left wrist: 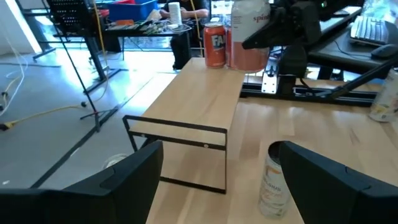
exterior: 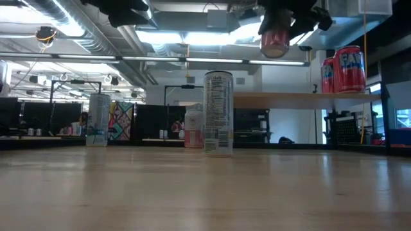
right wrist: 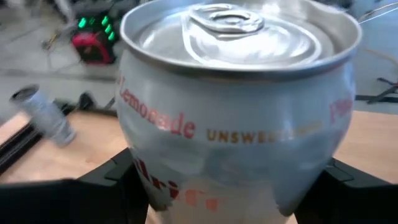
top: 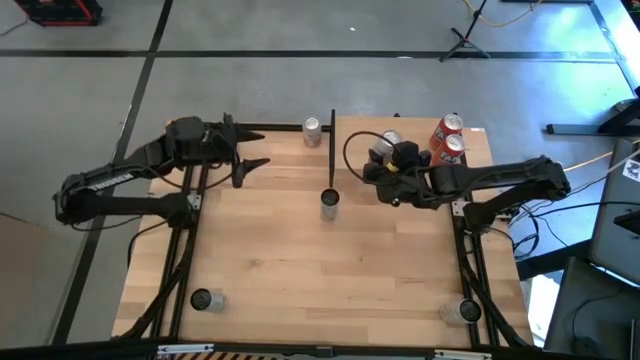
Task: Place canned beverage on shelf
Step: Put the bottom orange soda can on the shelf
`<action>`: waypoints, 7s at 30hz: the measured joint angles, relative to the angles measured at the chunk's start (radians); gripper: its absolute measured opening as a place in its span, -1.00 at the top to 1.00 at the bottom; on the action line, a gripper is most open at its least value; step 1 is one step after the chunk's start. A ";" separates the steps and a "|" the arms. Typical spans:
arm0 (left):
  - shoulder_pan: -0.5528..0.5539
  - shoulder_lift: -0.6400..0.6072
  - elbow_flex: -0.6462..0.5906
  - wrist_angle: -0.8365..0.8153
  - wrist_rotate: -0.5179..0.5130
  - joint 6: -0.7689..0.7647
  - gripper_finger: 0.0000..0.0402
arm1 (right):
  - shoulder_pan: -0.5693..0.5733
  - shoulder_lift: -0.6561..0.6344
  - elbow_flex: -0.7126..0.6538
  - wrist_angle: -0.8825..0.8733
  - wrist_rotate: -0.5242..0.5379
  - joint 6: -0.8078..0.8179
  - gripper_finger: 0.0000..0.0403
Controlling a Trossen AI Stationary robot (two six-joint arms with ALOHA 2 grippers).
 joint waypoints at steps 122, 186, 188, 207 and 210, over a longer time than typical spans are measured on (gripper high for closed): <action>0.063 0.038 0.000 -0.003 0.075 -0.023 -0.54 | -0.406 0.134 0.280 -0.230 -0.614 -0.341 -0.70; 0.059 0.038 0.000 -0.002 0.057 -0.110 -0.54 | -0.983 -0.160 0.096 -0.275 -1.159 -1.283 -0.24; 0.059 0.038 0.000 0.000 0.057 -0.108 -0.54 | -0.983 -0.157 0.096 -0.280 -1.159 -1.289 -0.24; 0.059 0.038 0.000 0.058 0.057 -0.109 -0.54 | -0.982 -0.142 0.096 -0.309 -1.120 -1.289 -0.48; 0.059 0.038 0.000 0.058 0.057 -0.110 -0.54 | -0.981 -0.139 0.096 -0.309 -1.094 -1.289 -0.58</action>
